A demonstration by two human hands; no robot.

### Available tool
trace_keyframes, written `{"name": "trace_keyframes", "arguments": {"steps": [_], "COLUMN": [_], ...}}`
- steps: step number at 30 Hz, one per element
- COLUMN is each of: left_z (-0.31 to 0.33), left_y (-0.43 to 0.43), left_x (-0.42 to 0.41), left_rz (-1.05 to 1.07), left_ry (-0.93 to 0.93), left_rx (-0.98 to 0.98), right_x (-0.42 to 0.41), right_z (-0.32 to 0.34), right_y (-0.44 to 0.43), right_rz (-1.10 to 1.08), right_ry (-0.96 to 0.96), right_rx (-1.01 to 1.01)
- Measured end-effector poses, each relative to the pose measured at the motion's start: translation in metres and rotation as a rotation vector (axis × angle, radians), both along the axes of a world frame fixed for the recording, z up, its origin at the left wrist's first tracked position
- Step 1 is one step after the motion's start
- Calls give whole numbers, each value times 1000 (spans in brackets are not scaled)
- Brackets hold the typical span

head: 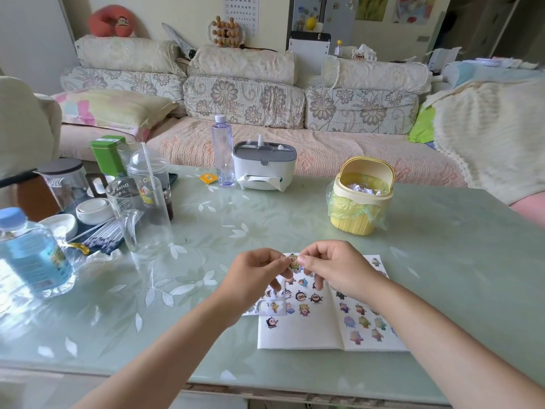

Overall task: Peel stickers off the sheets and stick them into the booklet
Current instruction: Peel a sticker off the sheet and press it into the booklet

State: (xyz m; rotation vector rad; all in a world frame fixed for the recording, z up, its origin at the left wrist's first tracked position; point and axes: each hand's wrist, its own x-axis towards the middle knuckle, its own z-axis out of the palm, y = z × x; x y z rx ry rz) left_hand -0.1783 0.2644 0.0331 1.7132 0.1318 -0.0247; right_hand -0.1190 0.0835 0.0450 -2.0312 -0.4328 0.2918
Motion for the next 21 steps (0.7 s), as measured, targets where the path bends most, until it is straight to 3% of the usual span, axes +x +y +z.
{"name": "trace_keyframes", "arguments": {"steps": [5,9,11,13,16,21], "left_z": [-4,-24,-38,-51,-61,-69], "left_y": [1,11,21,29,36,44], "left_x": [-3,-1,1,2,4,9], "left_rz": [3,-11,-134,-277,-330,-203], "left_ry": [-14,-121,-173,-203,-153,-188], "left_rx": [111,570,839,985,1109,1128], "right_x": [-4,-4,-5,-11,-23,-23], "right_z": [-4,-6,-8,-11,-16,-26], "right_y": [0,-2,-5,-6,-4,1], "right_rz": [-43,-65,16,145,241,259], "right_ry": [-19,-31,20,99,157,51], "right_rx": [-72,-175,-257,-353,-479,-617]}}
